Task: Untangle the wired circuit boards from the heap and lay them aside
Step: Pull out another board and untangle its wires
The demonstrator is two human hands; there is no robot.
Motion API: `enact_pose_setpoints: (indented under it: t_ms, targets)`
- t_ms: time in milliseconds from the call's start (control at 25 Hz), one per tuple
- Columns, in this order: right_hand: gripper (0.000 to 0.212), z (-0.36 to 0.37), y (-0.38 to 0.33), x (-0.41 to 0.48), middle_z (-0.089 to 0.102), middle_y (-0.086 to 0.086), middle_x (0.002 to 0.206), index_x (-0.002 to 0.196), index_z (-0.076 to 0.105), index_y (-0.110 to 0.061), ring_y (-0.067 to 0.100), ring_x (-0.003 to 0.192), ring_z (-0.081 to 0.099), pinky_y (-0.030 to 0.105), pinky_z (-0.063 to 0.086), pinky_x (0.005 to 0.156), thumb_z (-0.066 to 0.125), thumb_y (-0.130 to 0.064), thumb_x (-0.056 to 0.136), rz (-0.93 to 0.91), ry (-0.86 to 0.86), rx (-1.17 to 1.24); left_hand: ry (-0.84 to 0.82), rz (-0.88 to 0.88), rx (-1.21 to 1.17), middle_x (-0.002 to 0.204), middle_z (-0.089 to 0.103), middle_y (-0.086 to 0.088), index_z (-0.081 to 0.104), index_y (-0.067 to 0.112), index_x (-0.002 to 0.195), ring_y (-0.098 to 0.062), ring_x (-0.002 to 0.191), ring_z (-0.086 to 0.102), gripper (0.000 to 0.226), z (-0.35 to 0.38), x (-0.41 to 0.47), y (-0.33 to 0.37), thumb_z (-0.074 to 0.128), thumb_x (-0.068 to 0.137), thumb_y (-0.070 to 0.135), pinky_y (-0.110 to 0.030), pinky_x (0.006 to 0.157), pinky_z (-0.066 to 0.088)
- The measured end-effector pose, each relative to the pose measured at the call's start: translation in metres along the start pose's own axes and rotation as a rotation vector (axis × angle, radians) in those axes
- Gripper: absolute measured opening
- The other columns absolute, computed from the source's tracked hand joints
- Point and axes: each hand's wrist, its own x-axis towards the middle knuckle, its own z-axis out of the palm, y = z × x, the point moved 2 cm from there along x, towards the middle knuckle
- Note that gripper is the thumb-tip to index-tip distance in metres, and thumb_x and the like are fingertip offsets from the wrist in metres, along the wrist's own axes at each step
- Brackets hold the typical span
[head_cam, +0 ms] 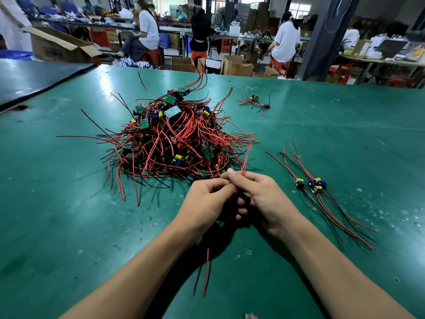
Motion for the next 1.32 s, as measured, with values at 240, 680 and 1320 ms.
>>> enact_pose_setpoints:
  t_ms: [240, 680, 1320]
  targets:
    - [0.034, -0.006, -0.002, 0.008, 0.043, -0.002, 0.046, 0.083, 0.077, -0.012, 0.009, 0.036, 0.037, 0.018, 0.035, 0.038, 0.063, -0.039, 0.097, -0.033, 0.146, -0.077, 0.057, 0.069, 0.135, 0.068, 0.070, -0.015, 0.071, -0.006, 0.083, -0.025, 0.055, 0.066, 0.018, -0.003, 0.000, 0.002, 0.061, 0.093, 0.004, -0.034, 0.052, 0.058]
    - [0.049, -0.029, -0.027, 0.014, 0.051, -0.004, 0.066, 0.080, 0.075, -0.005, 0.004, 0.035, 0.027, 0.016, 0.023, 0.035, 0.044, -0.033, 0.106, 0.049, 0.154, 0.529, -0.098, -0.092, 0.168, 0.069, 0.070, -0.016, 0.072, -0.003, 0.085, -0.023, 0.057, 0.066, 0.014, -0.007, -0.002, 0.008, 0.066, 0.090, 0.009, -0.028, 0.055, 0.056]
    - [0.015, -0.006, -0.006, -0.004, 0.063, -0.009, 0.066, 0.077, 0.070, -0.023, 0.009, 0.057, 0.053, 0.023, 0.043, 0.055, 0.081, -0.033, 0.079, -0.614, 0.061, -0.758, 0.017, 0.334, 0.086, 0.092, 0.075, -0.017, 0.055, 0.010, 0.092, -0.021, 0.086, 0.071, 0.010, -0.010, -0.008, 0.049, 0.049, 0.100, 0.011, -0.027, 0.072, 0.056]
